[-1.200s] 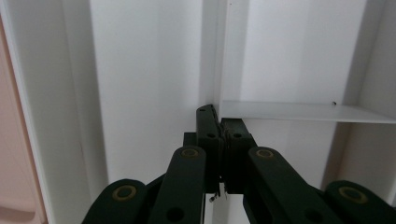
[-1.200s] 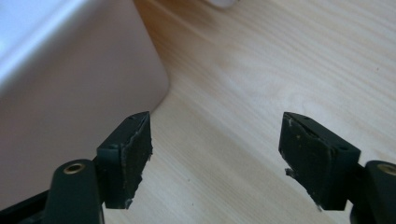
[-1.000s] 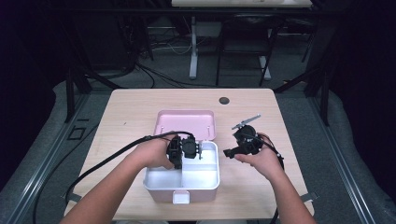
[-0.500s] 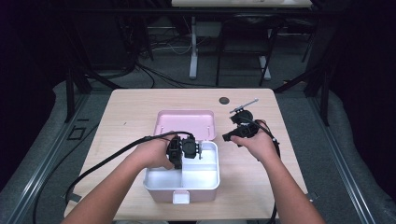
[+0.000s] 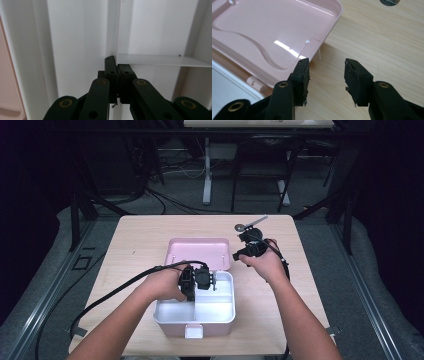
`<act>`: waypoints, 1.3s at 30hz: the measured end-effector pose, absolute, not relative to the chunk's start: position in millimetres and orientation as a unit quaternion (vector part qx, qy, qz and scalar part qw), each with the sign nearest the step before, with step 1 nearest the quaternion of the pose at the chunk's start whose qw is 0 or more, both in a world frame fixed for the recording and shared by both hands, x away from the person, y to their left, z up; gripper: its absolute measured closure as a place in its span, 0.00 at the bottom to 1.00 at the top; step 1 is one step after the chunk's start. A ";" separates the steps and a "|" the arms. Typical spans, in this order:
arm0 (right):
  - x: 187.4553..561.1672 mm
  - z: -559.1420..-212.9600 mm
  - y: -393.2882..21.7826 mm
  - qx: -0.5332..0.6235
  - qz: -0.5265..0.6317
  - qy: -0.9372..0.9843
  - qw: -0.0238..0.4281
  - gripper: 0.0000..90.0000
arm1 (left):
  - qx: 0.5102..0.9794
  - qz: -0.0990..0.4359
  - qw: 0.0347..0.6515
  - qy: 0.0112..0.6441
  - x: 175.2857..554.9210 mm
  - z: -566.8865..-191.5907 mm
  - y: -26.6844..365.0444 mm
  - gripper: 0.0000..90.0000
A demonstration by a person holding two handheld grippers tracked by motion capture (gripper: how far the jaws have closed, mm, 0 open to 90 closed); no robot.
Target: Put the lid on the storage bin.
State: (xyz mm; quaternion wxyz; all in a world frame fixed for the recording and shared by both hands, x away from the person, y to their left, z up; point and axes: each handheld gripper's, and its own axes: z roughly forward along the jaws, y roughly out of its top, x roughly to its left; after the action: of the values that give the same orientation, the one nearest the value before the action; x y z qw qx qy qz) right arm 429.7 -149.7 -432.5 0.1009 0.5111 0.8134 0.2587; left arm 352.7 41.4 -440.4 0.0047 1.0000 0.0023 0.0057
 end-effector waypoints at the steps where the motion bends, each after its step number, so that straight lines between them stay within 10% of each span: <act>1: 431.5 -432.3 -148.0 0.514 0.258 0.812 0.100 0.63 | 1.000 0.006 0.005 0.002 352.6 -440.4 41.4 0.98; 39: 483.9 -457.8 -116.8 0.606 0.223 0.761 0.061 0.85 | 1.000 0.006 0.006 0.003 352.5 -440.1 41.3 0.98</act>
State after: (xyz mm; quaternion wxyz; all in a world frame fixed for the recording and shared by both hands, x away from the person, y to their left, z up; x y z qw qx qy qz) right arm 483.9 -116.8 -457.8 0.0611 0.6058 0.7614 0.2227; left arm 352.5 41.3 -440.1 0.0059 1.0000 0.0027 0.0058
